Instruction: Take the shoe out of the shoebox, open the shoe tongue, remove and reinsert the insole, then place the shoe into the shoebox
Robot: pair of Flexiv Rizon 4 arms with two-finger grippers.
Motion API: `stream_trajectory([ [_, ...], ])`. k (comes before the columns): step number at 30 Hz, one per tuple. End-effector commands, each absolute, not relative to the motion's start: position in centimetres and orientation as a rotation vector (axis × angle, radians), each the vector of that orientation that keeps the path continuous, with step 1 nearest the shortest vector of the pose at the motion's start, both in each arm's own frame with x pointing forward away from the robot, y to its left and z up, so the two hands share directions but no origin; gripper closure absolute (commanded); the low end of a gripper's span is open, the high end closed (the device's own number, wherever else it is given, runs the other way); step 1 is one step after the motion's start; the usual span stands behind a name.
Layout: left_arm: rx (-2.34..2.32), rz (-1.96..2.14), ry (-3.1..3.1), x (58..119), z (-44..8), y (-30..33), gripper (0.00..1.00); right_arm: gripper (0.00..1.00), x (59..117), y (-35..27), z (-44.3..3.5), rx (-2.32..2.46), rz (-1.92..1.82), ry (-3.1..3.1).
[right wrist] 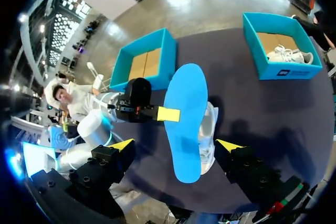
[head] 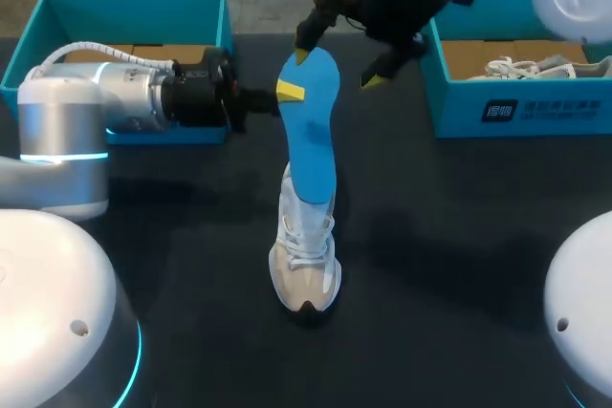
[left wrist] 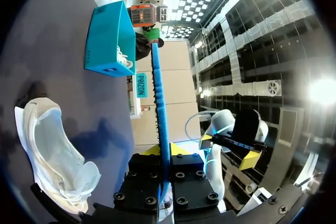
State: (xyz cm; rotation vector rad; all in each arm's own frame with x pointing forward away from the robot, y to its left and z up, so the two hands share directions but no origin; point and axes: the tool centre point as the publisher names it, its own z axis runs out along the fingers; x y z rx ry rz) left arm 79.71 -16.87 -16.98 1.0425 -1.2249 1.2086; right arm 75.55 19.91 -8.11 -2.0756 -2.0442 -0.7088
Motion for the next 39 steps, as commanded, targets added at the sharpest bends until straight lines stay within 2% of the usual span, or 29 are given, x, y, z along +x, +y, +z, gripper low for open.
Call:
stream_trajectory([
  [1,1.045,1.200,-1.219,79.6,-17.3,-16.7,1.00,0.00,75.9,20.9,-8.2,-2.305,-0.389,-2.213],
  [39,1.042,1.205,-1.226,79.3,-17.1,-16.8,1.00,0.00,75.7,22.5,-9.5,-2.328,-0.241,-2.378],
])
